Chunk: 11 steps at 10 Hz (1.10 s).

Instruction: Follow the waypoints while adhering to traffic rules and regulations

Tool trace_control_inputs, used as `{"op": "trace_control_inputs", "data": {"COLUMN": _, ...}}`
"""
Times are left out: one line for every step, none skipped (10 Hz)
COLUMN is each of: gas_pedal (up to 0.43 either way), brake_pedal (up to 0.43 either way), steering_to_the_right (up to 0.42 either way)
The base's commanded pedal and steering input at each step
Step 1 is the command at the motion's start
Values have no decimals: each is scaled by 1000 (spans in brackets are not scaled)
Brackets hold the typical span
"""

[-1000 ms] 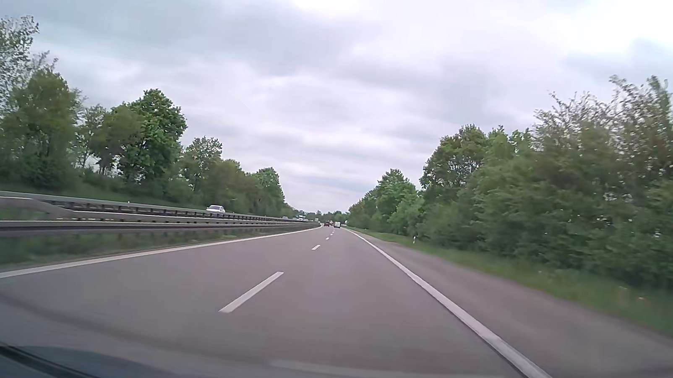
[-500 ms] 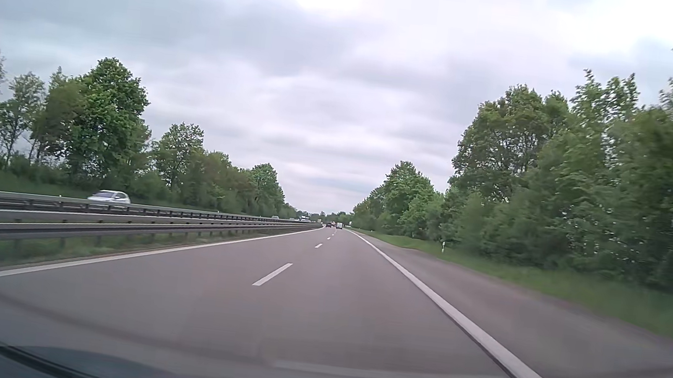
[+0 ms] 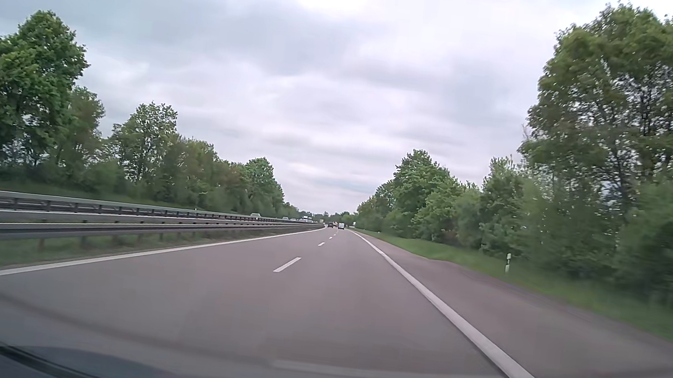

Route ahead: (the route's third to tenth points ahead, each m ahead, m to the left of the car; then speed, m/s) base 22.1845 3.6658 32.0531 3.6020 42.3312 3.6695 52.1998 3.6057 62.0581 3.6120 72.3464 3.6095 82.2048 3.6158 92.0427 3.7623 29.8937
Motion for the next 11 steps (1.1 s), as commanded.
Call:
{"op": "trace_control_inputs", "data": {"gas_pedal": 130, "brake_pedal": 0, "steering_to_the_right": -3}}
{"op": "trace_control_inputs", "data": {"gas_pedal": 130, "brake_pedal": 0, "steering_to_the_right": -3}}
{"op": "trace_control_inputs", "data": {"gas_pedal": 130, "brake_pedal": 0, "steering_to_the_right": -3}}
{"op": "trace_control_inputs", "data": {"gas_pedal": 130, "brake_pedal": 0, "steering_to_the_right": -3}}
{"op": "trace_control_inputs", "data": {"gas_pedal": 130, "brake_pedal": 0, "steering_to_the_right": -3}}
{"op": "trace_control_inputs", "data": {"gas_pedal": 130, "brake_pedal": 0, "steering_to_the_right": -3}}
{"op": "trace_control_inputs", "data": {"gas_pedal": 130, "brake_pedal": 0, "steering_to_the_right": -2}}
{"op": "trace_control_inputs", "data": {"gas_pedal": 130, "brake_pedal": 0, "steering_to_the_right": -2}}
{"op": "trace_control_inputs", "data": {"gas_pedal": 130, "brake_pedal": 0, "steering_to_the_right": -2}}
{"op": "trace_control_inputs", "data": {"gas_pedal": 130, "brake_pedal": 0, "steering_to_the_right": -2}}
{"op": "trace_control_inputs", "data": {"gas_pedal": 130, "brake_pedal": 0, "steering_to_the_right": -2}}
